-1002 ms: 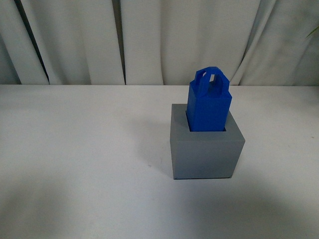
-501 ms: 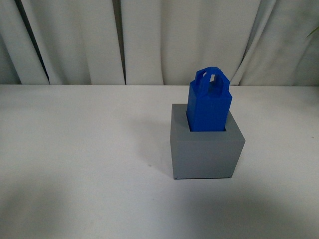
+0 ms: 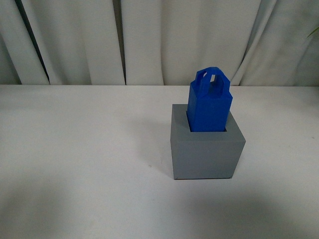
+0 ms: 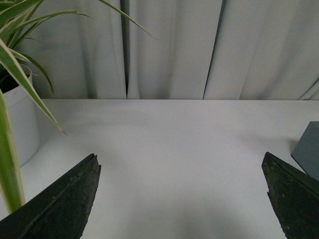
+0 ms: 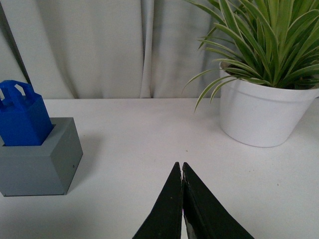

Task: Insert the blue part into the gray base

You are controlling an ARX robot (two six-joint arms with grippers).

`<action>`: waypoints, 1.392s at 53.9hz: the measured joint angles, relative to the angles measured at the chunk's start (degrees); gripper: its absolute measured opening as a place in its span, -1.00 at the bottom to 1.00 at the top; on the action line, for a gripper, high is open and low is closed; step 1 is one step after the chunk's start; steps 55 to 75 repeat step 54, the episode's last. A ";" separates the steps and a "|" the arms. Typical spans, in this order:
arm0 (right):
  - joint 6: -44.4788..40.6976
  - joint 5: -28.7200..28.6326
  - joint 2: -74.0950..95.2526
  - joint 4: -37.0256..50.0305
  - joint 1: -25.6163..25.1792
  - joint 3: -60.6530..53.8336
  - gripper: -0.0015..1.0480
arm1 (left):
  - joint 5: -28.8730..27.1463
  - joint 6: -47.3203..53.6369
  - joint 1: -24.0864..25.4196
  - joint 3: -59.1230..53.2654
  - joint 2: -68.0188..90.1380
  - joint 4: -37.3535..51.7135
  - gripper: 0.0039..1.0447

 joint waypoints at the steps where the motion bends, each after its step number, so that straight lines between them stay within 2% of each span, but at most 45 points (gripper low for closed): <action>1: 0.00 0.00 -0.92 -0.17 0.00 0.00 -0.96 | 0.02 0.00 0.00 0.00 0.00 0.00 0.89; 7: 0.00 0.02 -1.97 -0.42 0.00 0.00 -0.96 | 0.04 0.02 0.00 0.00 0.00 0.00 0.89; 9: -0.02 0.02 -1.97 -0.48 0.00 0.00 -0.89 | 0.04 0.00 0.00 0.00 0.00 0.00 0.89; 14: -0.02 0.00 -1.99 -0.48 0.00 0.00 -0.59 | 0.02 0.02 0.00 0.00 0.00 0.00 0.89; 24: -0.02 0.02 -1.99 -0.48 0.00 0.00 0.29 | 0.04 0.02 0.00 0.00 0.00 0.00 0.89; 34: 0.00 0.00 -1.99 -0.48 0.00 0.00 0.88 | 0.02 0.00 0.00 0.00 0.00 0.00 0.89; 75: 0.00 0.02 -1.99 -0.48 0.00 0.00 0.86 | 0.02 0.02 0.00 0.00 0.00 0.00 0.89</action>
